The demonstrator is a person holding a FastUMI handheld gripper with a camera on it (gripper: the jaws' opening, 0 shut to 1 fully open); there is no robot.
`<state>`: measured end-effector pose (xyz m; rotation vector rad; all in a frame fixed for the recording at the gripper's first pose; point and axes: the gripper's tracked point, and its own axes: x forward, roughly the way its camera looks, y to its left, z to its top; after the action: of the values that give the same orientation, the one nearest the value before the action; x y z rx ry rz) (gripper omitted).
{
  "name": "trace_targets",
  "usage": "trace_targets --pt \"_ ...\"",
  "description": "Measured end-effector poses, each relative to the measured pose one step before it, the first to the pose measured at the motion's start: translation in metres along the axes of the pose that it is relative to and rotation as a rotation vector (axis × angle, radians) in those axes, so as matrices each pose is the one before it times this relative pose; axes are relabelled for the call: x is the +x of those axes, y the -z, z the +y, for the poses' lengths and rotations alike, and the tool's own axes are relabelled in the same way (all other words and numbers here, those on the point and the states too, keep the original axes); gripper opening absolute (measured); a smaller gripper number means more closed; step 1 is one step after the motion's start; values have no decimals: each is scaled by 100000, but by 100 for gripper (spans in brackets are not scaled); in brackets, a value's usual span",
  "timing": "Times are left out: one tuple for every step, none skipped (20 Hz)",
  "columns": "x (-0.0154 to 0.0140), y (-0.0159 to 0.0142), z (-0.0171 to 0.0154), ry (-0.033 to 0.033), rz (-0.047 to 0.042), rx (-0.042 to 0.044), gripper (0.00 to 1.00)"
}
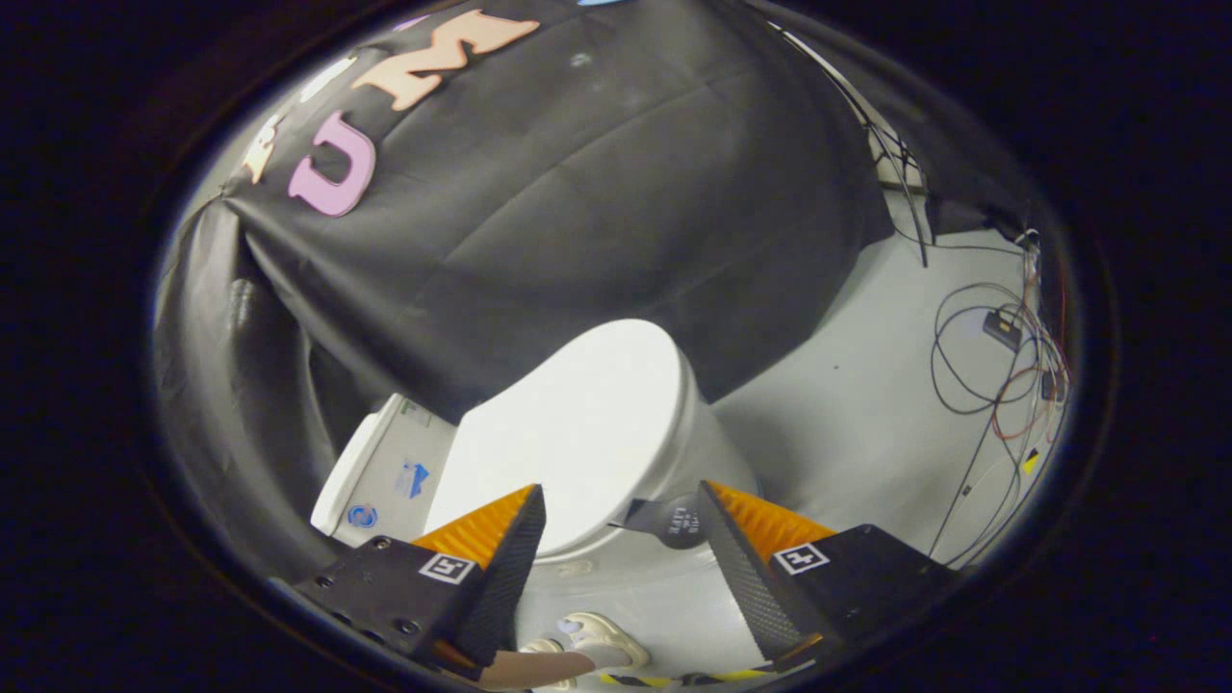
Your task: Open the toilet lid.
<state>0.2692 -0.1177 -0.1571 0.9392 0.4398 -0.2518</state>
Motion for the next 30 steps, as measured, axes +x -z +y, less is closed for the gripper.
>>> trace_targets --pt "495 76 -652 714 137 3013 96" --pt "567 276 -564 405 1008 3721 96" --pt "457 327 -384 -559 1716 4240 96" --pt "382 339 -367 -899 2194 4728 96" --pt "290 370 -291 -1061 2400 4403 94" --pt "334 218 -319 -737 1776 3532 89" --pt "216 -223 -253 -438 228 2671 85" --pt "200 -117 -154 -488 330 1799 82" --pt "-60 -86 -132 -1125 1946 1375 73" --pt "-164 209 -83 -721 2434 1730 62" --pt "272 -36 -139 -387 812 1801 51" --pt "313 133 83 -732 371 1891 38" --pt "257 -30 58 -389 -474 2454 25" --pt "-699 -228 275 -1321 773 2970 22" --pt "-32 46 292 -1386 1160 3109 16" --pt "-110 55 341 -938 1159 2649 12" --pt "-133 -1 313 480 1148 829 5" --pt "-198 64 13 2053 731 -994 2" --pt "-184 -130 56 2820 -369 -2661 0" --pt "-117 17 199 3248 -654 -3059 0" --pt "-102 54 221 3309 -608 -2796 0" --pt "-107 180 412 2803 -428 -2010 0" --pt "-268 -102 401 1793 -656 -928 0" --pt "-403 36 516 946 -426 -500 0" --pt "-464 21 519 345 -471 -277 0" --pt "-616 -50 678 254 -620 -286 0" --pt "-575 -99 626 420 -570 -559 0" --pt "-571 -70 649 459 -1152 -1275 0" --pt "-554 -55 711 675 -1176 -2231 0" --pt "-562 -35 709 583 -1358 -2555 0"
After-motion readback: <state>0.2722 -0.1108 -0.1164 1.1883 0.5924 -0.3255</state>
